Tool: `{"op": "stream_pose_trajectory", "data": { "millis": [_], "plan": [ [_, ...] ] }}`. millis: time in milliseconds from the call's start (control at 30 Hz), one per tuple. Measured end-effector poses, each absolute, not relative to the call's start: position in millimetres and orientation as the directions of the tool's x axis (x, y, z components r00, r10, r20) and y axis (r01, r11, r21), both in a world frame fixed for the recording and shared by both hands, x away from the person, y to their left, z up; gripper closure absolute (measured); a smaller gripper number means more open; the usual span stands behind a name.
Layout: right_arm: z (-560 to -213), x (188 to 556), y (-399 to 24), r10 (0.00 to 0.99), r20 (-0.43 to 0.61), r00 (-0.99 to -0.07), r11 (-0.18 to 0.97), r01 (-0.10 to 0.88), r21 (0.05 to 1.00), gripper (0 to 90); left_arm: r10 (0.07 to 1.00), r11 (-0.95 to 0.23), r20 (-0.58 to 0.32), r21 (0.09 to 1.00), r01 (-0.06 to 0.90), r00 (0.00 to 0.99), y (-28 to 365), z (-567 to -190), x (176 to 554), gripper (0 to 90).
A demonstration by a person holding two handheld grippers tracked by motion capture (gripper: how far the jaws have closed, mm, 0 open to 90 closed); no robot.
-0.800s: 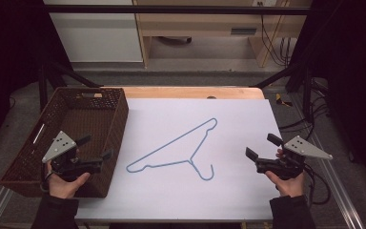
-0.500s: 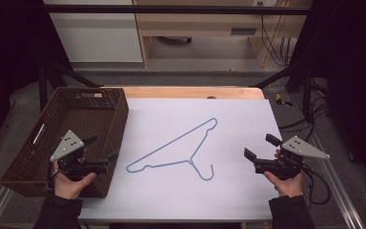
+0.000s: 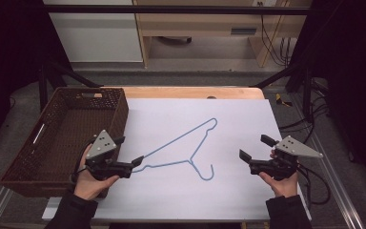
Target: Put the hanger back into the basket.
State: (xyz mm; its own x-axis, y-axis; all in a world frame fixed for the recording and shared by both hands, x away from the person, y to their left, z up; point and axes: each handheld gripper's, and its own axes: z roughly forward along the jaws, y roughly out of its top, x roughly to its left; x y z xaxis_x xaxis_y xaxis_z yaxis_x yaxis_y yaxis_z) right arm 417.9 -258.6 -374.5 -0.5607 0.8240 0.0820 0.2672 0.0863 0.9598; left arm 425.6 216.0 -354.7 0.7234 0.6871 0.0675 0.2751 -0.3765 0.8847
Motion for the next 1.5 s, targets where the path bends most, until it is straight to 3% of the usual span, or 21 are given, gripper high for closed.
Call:
{"op": "stream_pose_trajectory", "data": {
  "millis": [267, 867, 1267, 1500],
  "plan": [
    [-377, 419, -255, 0.82, 0.072, -0.568, 0.107, 0.276, 0.955, 4.3, 0.613, -0.493, 0.096, 0.823, 0.284, 0.784, 177, -366, 438, 10.6],
    [-379, 421, -253, 0.816, 0.069, -0.574, 0.117, 0.281, 0.953, 4.5, 0.547, -0.65, 0.105, 0.679, 0.342, 0.831, 126, -406, 476, 13.8],
    [-381, 422, -253, 0.815, 0.073, -0.575, 0.118, 0.288, 0.95, 4.6, 0.5, -0.722, 0.079, 0.588, 0.365, 0.863, 104, -434, 498, 23.3],
    [-381, 423, -252, 0.814, 0.076, -0.576, 0.118, 0.291, 0.949, 4.7, 0.5, -0.737, 0.073, 0.559, 0.38, 0.863, 96, -446, 506, 35.1]
  ]
}}
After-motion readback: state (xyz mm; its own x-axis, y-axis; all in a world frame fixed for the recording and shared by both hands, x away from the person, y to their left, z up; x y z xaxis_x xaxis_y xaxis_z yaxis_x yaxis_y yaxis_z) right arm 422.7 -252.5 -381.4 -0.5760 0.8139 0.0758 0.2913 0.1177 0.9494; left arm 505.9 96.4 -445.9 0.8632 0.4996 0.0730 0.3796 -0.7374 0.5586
